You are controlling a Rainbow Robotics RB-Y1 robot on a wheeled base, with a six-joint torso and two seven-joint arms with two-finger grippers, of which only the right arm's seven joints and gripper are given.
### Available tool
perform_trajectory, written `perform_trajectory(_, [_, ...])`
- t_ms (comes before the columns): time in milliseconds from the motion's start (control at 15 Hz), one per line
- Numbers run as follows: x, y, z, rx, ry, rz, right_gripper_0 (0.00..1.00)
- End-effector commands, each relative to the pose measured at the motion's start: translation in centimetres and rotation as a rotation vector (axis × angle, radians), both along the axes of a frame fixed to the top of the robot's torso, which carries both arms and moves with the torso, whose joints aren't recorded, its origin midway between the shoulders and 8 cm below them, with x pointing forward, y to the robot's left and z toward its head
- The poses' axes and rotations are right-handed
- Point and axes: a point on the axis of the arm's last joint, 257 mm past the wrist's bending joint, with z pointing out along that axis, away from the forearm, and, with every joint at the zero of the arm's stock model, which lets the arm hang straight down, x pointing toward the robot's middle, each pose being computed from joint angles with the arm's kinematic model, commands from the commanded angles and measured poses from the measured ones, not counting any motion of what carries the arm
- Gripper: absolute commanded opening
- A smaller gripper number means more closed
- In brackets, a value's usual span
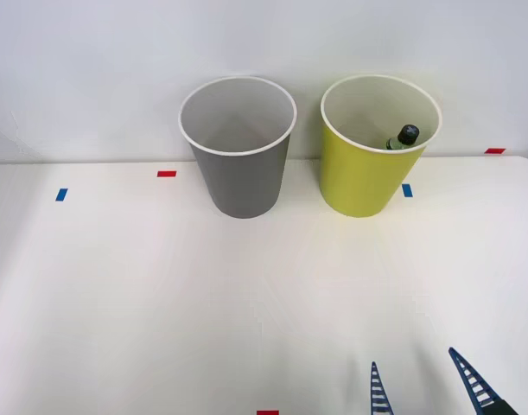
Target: Put cans in the gray bin, plastic bottles in the light green bin
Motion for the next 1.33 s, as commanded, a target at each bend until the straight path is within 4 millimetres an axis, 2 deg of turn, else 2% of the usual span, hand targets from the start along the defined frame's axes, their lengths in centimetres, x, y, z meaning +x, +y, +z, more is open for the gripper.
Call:
perform_trajectory(67, [0.00,0.00,0.00,0.000,0.000,0.000,1.00])
perform_trajectory(1333, [0.00,0.00,0.00,0.000,0.000,0.000,1.00])
